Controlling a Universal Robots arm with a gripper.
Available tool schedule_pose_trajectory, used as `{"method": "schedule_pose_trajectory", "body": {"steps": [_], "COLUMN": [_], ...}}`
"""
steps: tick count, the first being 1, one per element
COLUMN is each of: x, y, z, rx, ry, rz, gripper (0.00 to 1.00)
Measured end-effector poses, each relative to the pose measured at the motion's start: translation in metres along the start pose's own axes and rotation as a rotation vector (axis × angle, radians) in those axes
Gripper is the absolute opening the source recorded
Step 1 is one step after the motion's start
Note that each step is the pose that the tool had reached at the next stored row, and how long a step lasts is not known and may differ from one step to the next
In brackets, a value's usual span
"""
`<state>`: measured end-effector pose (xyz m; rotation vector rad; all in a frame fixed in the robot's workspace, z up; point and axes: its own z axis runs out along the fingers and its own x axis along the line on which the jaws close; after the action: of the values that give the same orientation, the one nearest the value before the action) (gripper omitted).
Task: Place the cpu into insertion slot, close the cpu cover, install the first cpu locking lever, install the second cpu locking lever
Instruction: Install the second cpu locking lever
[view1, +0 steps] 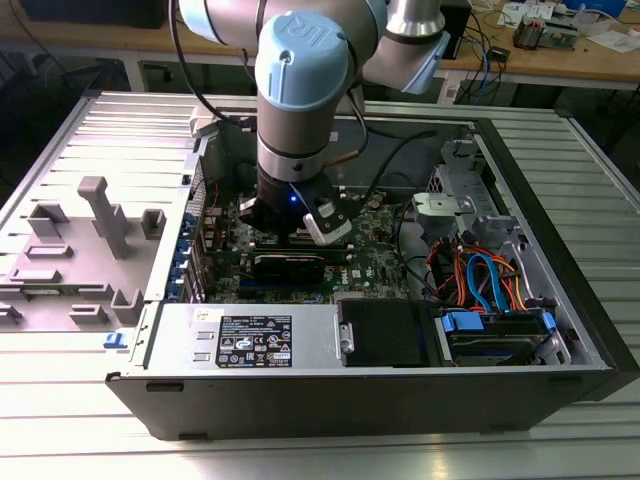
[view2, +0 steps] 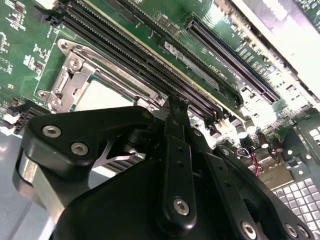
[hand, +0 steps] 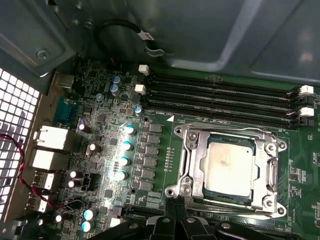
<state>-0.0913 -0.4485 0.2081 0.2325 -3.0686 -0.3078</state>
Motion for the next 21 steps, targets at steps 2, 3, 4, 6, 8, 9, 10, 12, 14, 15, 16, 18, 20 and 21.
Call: {"method": "schedule_pose_trajectory", "body": {"steps": [2, 3, 4, 6, 8, 9, 10, 12, 14, 15, 16, 18, 20, 21], "x": [0.0006, 0.0005, 0.0005, 0.0005, 0.0005, 0.0005, 0.0007, 0.002, 0.0042, 0.0043, 0.0044, 0.0043, 0.0043, 0.0043], "y": [0.0009, 0.001, 0.001, 0.0011, 0.0011, 0.001, 0.001, 0.0012, 0.0015, 0.0014, 0.0013, 0.0012, 0.0011, 0.001], "z": [0.002, 0.0025, 0.0025, 0.0026, 0.0027, 0.0028, 0.0031, 0.0037, 0.0039, 0.004, 0.0043, 0.0049, 0.0057, 0.0062], "rx": [-0.0003, -0.0007, -0.0009, -0.0014, -0.0015, -0.0016, -0.0015, -0.002, -0.004, -0.0058, -0.0088, -0.0157, -0.027, -0.0326], "ry": [0.0003, -0.0001, -0.0002, -0.0003, -0.0004, -0.0004, -0.0004, -0.0013, -0.0019, -0.0021, -0.0026, -0.0035, -0.005, -0.0059], "rz": [0.006, 0.008, 0.008, 0.008, 0.008, 0.008, 0.008, 0.012, 0.014, 0.014, 0.014, 0.013, 0.013, 0.012], "gripper": [0.11, 0.11, 0.11, 0.11, 0.11, 0.11, 0.11, 0.11, 0.11, 0.11, 0.11, 0.11, 0.11, 0.11]}}
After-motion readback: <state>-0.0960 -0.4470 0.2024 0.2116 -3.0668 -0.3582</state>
